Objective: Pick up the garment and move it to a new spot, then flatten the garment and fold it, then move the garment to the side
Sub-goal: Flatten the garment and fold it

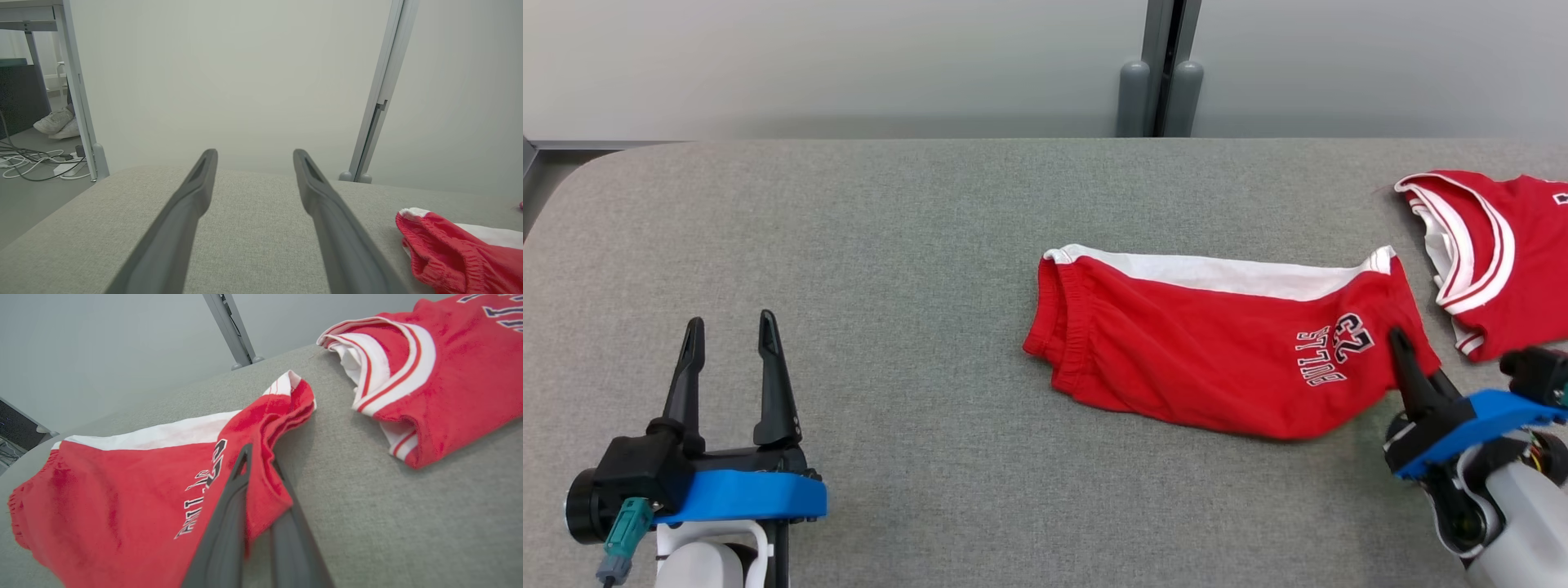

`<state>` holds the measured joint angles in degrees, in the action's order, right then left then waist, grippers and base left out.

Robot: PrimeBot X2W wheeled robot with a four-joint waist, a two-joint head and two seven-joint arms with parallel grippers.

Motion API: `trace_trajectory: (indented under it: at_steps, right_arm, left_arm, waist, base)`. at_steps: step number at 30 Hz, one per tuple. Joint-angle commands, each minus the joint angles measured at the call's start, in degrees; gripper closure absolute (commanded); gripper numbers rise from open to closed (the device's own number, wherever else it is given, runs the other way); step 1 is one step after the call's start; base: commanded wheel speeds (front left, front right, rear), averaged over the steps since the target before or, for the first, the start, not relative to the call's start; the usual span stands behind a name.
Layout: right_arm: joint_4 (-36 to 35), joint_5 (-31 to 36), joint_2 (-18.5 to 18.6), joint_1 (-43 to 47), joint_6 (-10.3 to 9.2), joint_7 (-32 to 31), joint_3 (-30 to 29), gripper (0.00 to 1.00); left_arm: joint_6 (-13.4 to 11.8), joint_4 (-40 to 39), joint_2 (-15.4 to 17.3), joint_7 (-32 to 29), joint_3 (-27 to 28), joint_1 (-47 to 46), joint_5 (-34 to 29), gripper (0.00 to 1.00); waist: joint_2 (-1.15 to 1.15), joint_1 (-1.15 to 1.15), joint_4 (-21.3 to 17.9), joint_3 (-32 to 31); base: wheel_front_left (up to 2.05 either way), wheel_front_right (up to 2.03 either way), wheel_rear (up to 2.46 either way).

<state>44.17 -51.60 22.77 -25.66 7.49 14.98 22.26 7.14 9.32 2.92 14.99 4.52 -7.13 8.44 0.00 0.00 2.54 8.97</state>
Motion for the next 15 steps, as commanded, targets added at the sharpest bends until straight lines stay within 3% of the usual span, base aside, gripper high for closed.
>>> trace_trajectory:
  at_steps: [1, 15]
  right_arm:
    - [-0.7, 0.7, -0.8, -1.5, 0.01, 0.3, -0.1, 1.00]
    - [-1.9, 4.1, -6.5, -11.9, 0.01, 0.2, 6.1, 1.00]
  left_arm:
    - [0.4, 0.2, 0.0, 0.3, -0.3, 0.4, -0.1, 0.00]
    - [0.3, 1.1, 0.0, 0.3, -2.7, -0.5, 1.2, 0.00]
  waist:
    - [0.00, 0.00, 0.0, -0.2]
    - [0.00, 0.00, 3.7, -1.2]
  base:
    - [0.00, 0.00, 0.00]
    - [0.00, 0.00, 0.00]
